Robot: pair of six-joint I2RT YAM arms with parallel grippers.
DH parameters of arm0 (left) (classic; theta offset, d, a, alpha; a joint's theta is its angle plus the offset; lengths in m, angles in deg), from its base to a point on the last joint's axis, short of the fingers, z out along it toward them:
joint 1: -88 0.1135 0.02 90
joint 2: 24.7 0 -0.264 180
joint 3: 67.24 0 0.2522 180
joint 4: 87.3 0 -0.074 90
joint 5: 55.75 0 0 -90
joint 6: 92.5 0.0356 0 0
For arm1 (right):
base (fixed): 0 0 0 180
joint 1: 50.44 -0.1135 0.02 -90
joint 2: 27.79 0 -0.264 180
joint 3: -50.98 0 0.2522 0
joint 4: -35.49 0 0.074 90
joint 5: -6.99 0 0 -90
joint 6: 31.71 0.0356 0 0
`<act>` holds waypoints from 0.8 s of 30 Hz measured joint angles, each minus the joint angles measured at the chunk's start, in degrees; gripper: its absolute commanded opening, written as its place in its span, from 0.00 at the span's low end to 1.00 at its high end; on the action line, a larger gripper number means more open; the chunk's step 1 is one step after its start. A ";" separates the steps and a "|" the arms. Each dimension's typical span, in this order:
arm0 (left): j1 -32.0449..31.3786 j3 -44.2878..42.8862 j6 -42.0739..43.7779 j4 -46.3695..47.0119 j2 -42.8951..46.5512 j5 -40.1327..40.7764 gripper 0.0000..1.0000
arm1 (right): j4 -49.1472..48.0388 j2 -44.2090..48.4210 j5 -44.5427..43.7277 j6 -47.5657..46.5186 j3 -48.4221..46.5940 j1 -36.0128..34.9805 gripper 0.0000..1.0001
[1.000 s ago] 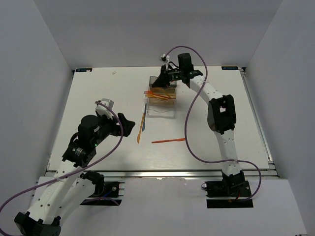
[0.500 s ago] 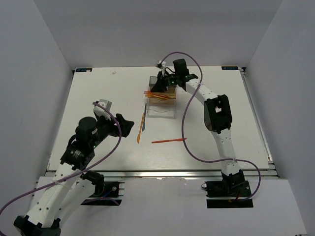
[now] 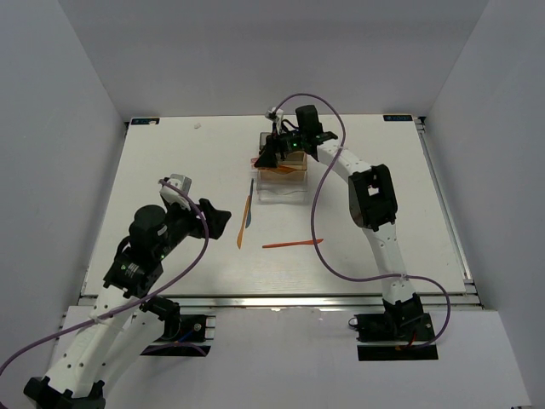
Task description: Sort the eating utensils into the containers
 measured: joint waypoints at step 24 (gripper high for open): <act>-0.52 -2.03 -0.98 -4.22 -14.86 8.90 0.98 | 0.42 75.34 -75.14 27.45 73.31 -11.43 0.89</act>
